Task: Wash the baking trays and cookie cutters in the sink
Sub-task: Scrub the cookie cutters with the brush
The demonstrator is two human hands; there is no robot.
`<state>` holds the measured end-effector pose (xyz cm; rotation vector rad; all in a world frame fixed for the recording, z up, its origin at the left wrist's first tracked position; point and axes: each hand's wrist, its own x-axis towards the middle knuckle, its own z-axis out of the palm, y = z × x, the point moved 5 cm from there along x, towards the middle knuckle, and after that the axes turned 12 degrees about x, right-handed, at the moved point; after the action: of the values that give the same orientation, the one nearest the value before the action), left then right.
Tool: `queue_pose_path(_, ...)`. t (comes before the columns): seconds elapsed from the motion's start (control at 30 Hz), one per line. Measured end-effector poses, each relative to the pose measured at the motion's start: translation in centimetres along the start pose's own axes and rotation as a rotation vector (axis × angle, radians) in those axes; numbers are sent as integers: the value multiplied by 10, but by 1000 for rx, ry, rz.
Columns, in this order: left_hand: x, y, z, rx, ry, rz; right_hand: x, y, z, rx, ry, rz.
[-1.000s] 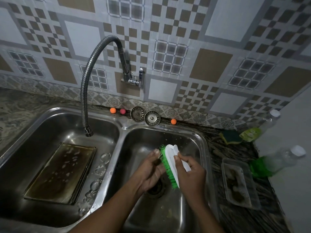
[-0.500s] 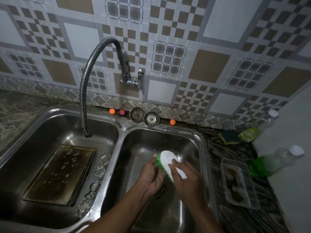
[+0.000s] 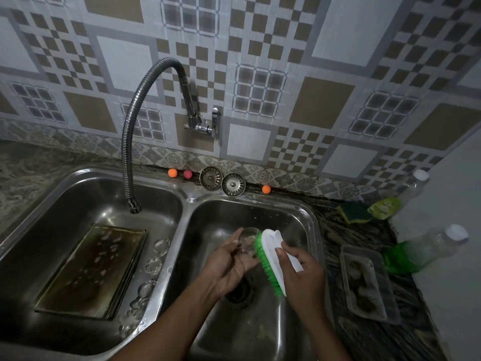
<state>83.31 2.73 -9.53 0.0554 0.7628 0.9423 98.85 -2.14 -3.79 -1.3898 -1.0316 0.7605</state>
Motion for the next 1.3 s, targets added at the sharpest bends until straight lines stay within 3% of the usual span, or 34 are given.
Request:
queue_pose_path(0.2,-7,0,1,137,9,-7,1,-3,-1,64,64,2)
queue_pose_path(0.4,-10,1,8,612,-137,85,6,-8,-1,125,69,2)
queue_pose_path(0.7,-21,12,18,963,-294,170,7,-6,-3,147,89,-15)
queue_pose_path(1.07,-21,4,10,1148,-297,175,11,-8,3,200,81,-19)
queue_pose_path(1.23,-9,9,-10,783,-113,222,-1,-8,13,199,-35,-23)
queue_pose_path(1.3,-11,8,-10,778,-119,226,0,-5,10,123,-20,-27)
